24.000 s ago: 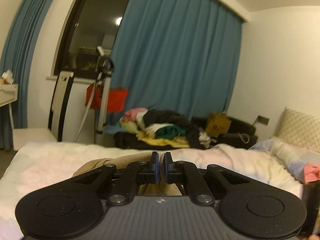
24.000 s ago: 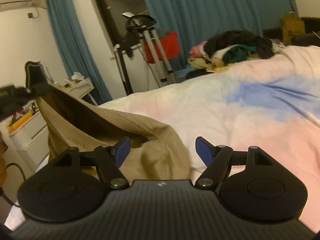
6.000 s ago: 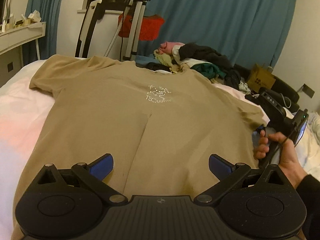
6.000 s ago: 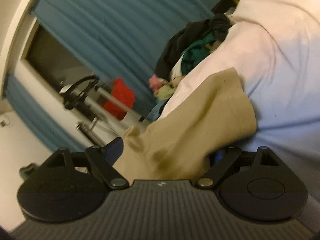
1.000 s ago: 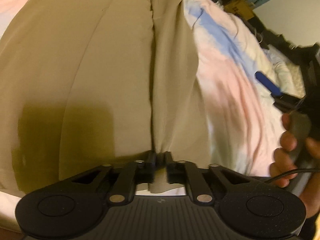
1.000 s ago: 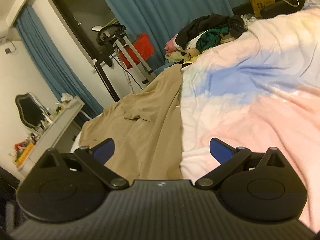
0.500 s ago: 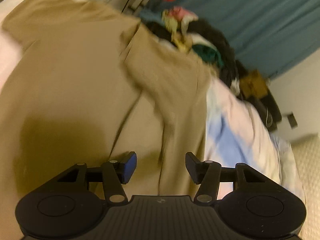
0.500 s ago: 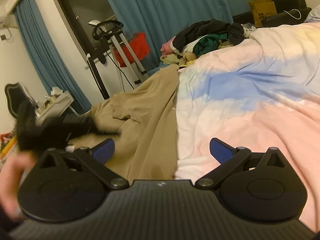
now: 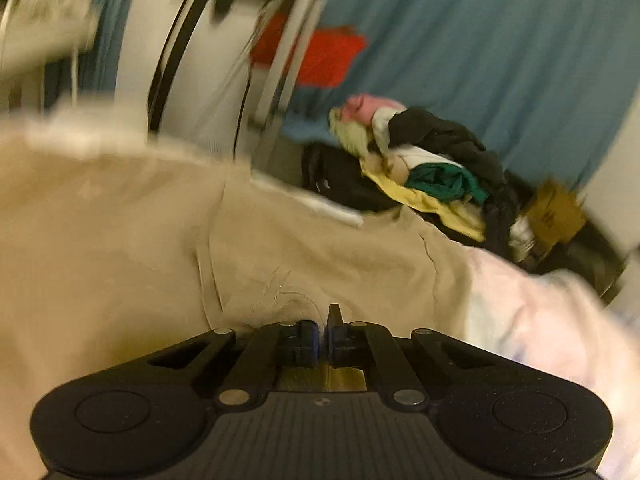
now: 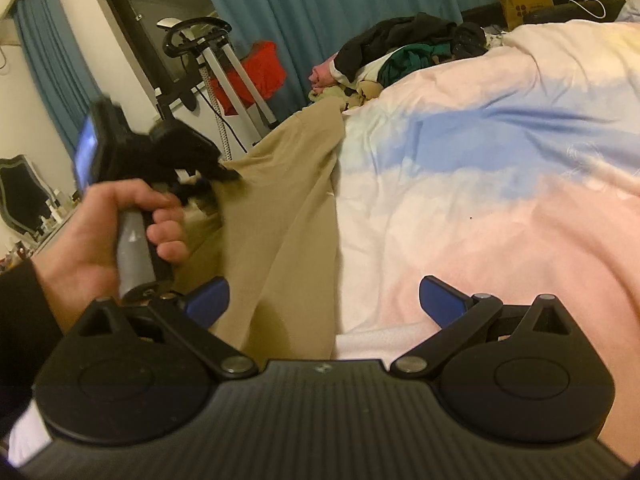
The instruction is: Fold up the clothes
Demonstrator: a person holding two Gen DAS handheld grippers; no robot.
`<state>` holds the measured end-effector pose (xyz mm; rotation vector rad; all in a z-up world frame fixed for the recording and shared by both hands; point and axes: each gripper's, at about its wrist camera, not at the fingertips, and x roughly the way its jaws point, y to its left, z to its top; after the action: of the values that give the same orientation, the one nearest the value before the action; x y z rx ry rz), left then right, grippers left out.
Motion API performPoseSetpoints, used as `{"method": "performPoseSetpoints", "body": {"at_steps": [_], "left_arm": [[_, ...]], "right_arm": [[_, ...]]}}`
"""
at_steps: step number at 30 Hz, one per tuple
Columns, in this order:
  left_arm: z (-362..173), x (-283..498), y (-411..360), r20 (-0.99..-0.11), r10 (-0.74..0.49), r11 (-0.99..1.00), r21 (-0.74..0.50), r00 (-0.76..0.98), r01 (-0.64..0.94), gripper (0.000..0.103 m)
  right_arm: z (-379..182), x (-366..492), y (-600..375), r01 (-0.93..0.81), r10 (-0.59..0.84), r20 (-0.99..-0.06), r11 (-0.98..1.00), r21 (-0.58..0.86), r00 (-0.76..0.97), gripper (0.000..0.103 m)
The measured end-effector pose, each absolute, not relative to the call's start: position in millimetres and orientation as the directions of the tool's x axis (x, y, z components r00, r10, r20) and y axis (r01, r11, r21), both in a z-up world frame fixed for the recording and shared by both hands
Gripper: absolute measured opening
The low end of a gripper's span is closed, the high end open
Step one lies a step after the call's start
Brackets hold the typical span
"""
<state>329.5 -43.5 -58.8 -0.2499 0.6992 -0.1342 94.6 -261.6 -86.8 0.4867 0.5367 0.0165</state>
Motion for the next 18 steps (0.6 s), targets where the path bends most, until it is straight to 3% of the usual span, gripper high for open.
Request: {"method": "performPoseSetpoints", "body": {"at_steps": [2,4,6,8,10,18], "left_arm": [[-57.0,333.2,-55.7,-0.635,-0.142,0.981,-0.195,0.759,0.021,0.005],[-63.0,336.8,-55.9,-0.656,-0.163,0.977,-0.213,0.737,0.026,0.007],[-64.7,326.8,-45.7,-0.670,-0.222,0.961,-0.271,0.708,0.045,0.016],[-57.7,298.8,-34.6,-0.664,-0.281,0.946,-0.314,0.693,0.083,0.039],[-50.7,270.8,-23.5,-0.655,-0.338,0.927,-0.356,0.676,0.119,0.045],[-41.5,130.3,21.1,-0.642,-0.537,0.823,-0.543,0.547,0.170,0.051]], "right_arm": [[-88.7,96.6,-262.3,0.112,0.138,-0.488,0.887,0.449,0.862,0.103],[-90.6,98.5,-263.0,0.113,0.137,-0.489,0.887,0.448,0.862,0.103],[-90.7,98.7,-264.1,0.115,0.136,-0.488,0.885,0.451,0.862,0.103],[-88.8,97.5,-264.9,0.114,0.133,-0.481,0.885,0.451,0.867,0.103],[-85.7,95.5,-265.9,0.112,0.128,-0.470,0.886,0.450,0.873,0.103],[-67.5,80.2,-267.4,0.083,0.133,-0.425,0.887,0.454,0.896,0.103]]}}
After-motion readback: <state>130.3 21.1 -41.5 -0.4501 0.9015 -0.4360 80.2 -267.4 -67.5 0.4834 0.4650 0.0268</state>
